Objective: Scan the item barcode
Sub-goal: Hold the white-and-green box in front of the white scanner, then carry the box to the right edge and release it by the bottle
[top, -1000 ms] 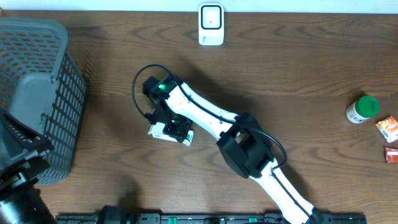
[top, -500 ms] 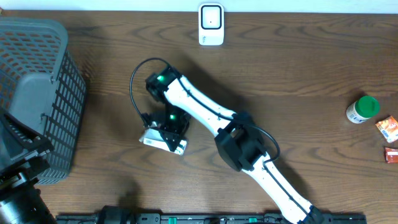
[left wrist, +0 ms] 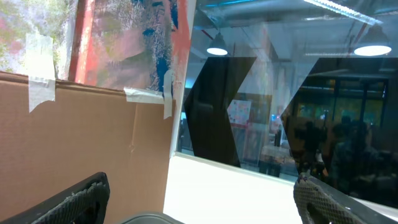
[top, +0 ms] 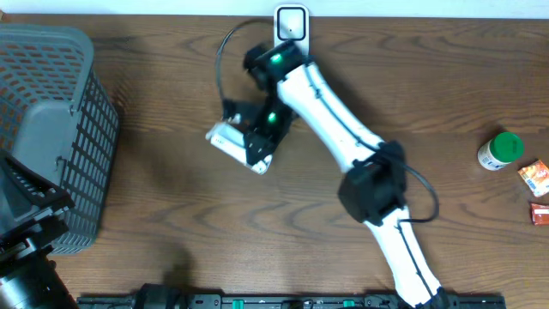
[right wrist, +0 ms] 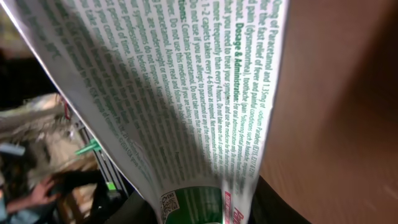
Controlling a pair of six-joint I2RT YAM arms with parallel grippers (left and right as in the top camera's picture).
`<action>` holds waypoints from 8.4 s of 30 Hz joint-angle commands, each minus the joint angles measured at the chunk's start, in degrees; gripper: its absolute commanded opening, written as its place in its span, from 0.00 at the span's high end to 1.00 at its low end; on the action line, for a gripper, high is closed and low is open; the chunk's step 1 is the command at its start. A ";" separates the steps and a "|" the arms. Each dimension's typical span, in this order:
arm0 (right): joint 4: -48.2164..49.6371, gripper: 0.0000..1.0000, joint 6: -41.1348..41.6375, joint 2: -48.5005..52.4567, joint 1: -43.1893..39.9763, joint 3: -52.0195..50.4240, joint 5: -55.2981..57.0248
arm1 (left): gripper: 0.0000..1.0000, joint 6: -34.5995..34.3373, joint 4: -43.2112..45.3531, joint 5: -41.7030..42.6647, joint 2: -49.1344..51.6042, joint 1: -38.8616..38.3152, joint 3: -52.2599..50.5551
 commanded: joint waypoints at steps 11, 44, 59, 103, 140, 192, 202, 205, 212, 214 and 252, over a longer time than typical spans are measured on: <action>0.07 0.85 1.25 -17.05 -4.63 0.33 -6.54 | 0.05 0.50 0.17 -0.48 -0.15 0.28 0.68; 31.52 0.75 11.65 -12.35 -9.35 0.22 45.75 | 0.05 0.50 0.20 -0.48 -0.15 0.28 0.68; 50.47 0.64 8.46 -0.81 -10.88 0.22 44.87 | 0.05 0.48 0.20 -0.48 -0.15 0.28 0.68; 64.26 0.51 -3.04 10.25 -11.26 0.22 77.09 | 0.05 0.50 0.17 -0.48 -0.15 0.28 0.68; 64.94 0.01 23.43 14.45 -22.69 -2.03 26.69 | 0.05 0.50 0.20 -0.48 -0.15 0.28 0.68; 69.24 0.85 24.76 16.90 -24.57 0.44 32.68 | 0.05 0.50 0.20 -0.48 -0.15 0.28 0.68; 43.50 0.97 24.76 -2.99 -27.58 0.46 33.75 | 0.05 0.50 0.20 -0.48 -0.15 0.28 0.68; 32.96 0.96 24.74 -7.85 -29.55 0.46 36.89 | 0.05 0.50 0.17 -0.48 -0.15 0.28 0.68; 9.68 0.98 27.65 -11.15 -38.56 0.15 53.57 | 0.05 0.50 0.20 -0.48 -0.15 0.28 0.68; 7.85 0.96 28.65 -10.36 -42.21 -0.57 56.65 | 0.05 0.50 0.20 -0.48 -0.15 0.28 0.68; 1.31 0.01 25.14 -30.45 -72.94 3.30 -5.95 | 0.05 0.50 0.20 -0.48 -0.15 0.28 0.68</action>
